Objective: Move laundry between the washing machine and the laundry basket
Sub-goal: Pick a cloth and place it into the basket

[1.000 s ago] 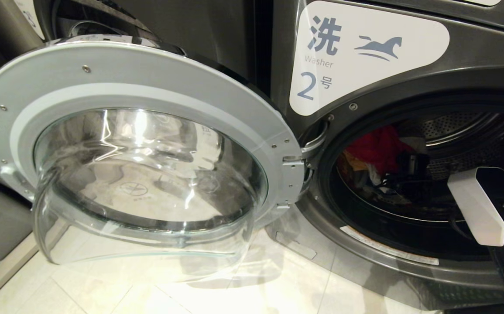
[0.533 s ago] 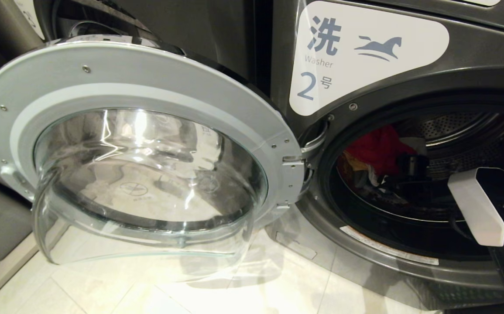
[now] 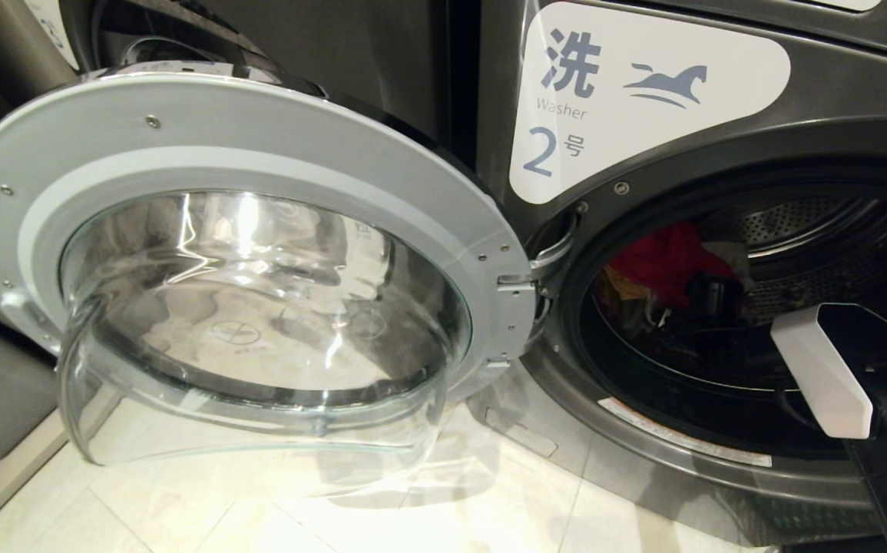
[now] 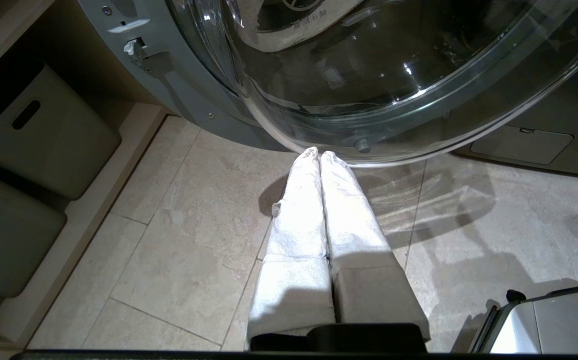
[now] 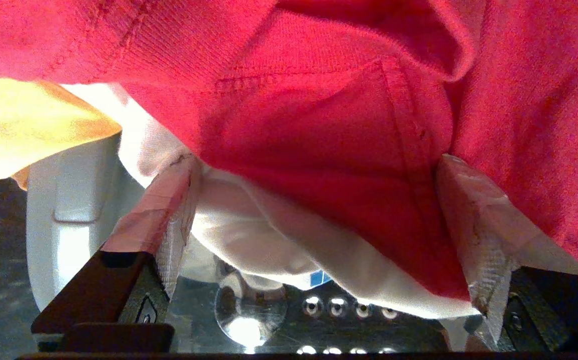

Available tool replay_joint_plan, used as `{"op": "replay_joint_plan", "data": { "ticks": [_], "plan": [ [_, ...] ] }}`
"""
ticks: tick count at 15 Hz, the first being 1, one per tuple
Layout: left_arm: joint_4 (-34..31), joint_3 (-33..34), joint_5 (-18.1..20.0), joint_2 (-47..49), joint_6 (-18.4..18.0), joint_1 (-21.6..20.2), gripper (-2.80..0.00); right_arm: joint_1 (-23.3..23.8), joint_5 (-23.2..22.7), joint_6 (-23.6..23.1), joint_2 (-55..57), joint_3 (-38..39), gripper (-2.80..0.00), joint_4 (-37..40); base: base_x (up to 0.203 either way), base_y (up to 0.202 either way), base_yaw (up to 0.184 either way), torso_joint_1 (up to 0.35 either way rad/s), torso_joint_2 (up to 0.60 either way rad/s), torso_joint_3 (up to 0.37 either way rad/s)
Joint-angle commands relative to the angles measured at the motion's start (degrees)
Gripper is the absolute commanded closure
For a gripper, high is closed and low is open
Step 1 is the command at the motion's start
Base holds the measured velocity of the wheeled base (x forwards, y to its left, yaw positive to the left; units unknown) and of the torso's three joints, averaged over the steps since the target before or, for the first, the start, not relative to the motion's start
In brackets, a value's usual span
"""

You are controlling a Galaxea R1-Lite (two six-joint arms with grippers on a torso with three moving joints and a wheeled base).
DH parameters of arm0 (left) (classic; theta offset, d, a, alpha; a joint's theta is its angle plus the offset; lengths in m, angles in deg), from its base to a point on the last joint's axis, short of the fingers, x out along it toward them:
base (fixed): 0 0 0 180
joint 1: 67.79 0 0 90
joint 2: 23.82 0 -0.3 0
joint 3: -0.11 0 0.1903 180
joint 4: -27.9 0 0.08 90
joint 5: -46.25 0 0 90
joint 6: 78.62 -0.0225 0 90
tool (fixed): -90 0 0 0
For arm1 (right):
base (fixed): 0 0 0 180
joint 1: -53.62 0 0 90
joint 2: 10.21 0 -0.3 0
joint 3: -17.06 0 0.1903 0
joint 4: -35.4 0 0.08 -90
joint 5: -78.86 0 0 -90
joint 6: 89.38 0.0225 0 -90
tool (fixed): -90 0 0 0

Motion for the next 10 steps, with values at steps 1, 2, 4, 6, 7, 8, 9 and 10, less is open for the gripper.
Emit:
{"op": "replay_joint_plan", "data": {
  "ticks": [1,2,4,6,7,8,9,10],
  "plan": [
    [0.0,0.1,0.0,0.0,-0.1,0.0,0.00,0.0,0.2,0.2,0.3,0.0,-2.80,-1.7,0.000,0.000,0.000,0.000,0.00,0.000],
    [0.1,0.1,0.0,0.0,-0.1,0.0,0.00,0.0,0.4,0.1,0.7,0.0,-2.80,-3.2,0.000,0.000,0.000,0.000,0.00,0.000],
    [0.0,0.1,0.0,0.0,-0.1,0.0,0.00,0.0,1.3,0.2,1.0,0.0,0.00,-3.7,0.000,0.000,0.000,0.000,0.00,0.000],
    [0.0,0.1,0.0,0.0,-0.1,0.0,0.00,0.1,1.3,0.1,1.3,0.0,0.00,-3.7,0.000,0.000,0.000,0.000,0.00,0.000],
    [0.0,0.1,0.0,0.0,-0.1,0.0,0.00,0.1,1.3,0.0,1.3,0.0,0.00,-3.7,0.000,0.000,0.000,0.000,0.00,0.000],
    [0.0,0.1,0.0,0.0,-0.1,0.0,0.00,0.1,1.3,-0.1,1.3,0.0,0.00,-3.7,0.000,0.000,0.000,0.000,0.00,0.000],
    [0.0,0.1,0.0,0.0,-0.1,0.0,0.00,0.1,1.3,-0.1,1.3,0.0,0.00,-3.7,0.000,0.000,0.000,0.000,0.00,0.000],
    [0.0,0.1,0.0,0.0,-0.1,0.0,0.00,0.1,1.4,-0.4,1.3,0.0,0.00,-3.7,0.000,0.000,0.000,0.000,0.00,0.000]
  ]
}}
